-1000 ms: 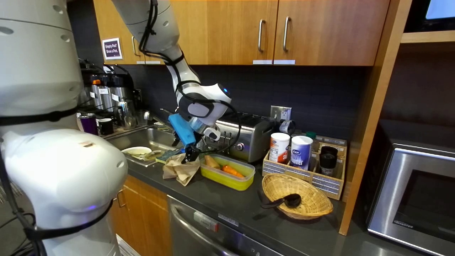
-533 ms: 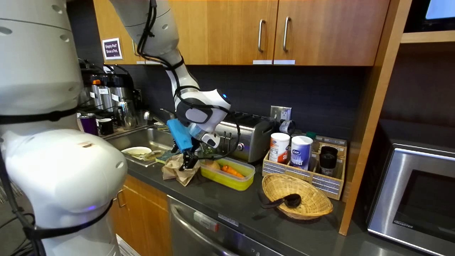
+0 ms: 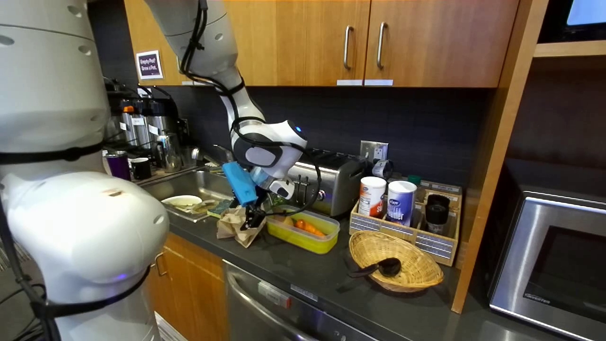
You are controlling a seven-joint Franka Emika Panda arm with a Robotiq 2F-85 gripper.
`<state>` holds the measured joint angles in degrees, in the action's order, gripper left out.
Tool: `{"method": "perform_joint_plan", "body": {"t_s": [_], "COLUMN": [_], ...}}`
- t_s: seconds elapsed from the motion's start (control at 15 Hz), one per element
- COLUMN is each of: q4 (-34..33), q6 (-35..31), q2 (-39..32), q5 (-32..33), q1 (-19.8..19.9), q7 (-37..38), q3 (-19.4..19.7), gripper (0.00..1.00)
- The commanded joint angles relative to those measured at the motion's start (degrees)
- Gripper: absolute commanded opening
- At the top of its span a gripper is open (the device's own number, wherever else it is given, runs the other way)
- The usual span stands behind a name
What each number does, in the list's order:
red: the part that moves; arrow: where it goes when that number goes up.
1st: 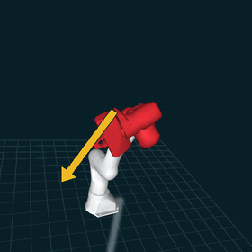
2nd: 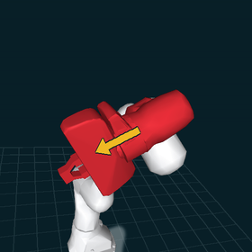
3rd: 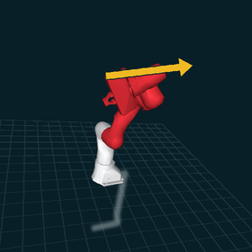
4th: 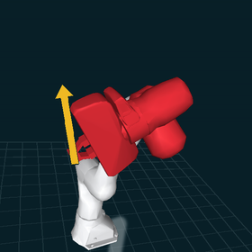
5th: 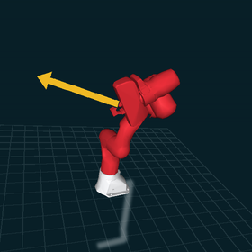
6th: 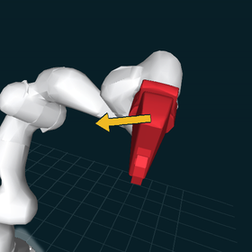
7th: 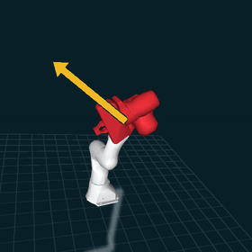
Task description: Use the paper towel to wipe the counter top
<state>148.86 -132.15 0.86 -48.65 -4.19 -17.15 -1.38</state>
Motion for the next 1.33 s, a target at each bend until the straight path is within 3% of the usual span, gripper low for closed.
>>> {"method": "perform_joint_plan", "body": {"t_s": [0.0,0.53,0.87,1.27], "q4": [0.0,-0.2,-0.2,-1.5], "q6": [-2.1,-3.2,-3.5,-1.8], "q2": [0.5,0.4,0.2,-1.5], "q5": [-2.2,-6.5,-6.9,-2.3], "q1": [0.3,0.3,0.1,-0.6], "q7": [-2.6,-7.5,-8.2,-3.8], "q3": [-0.6,-0.6,-0.8,-2.1], "gripper": [0.61,0.01,0.0,0.0]}}
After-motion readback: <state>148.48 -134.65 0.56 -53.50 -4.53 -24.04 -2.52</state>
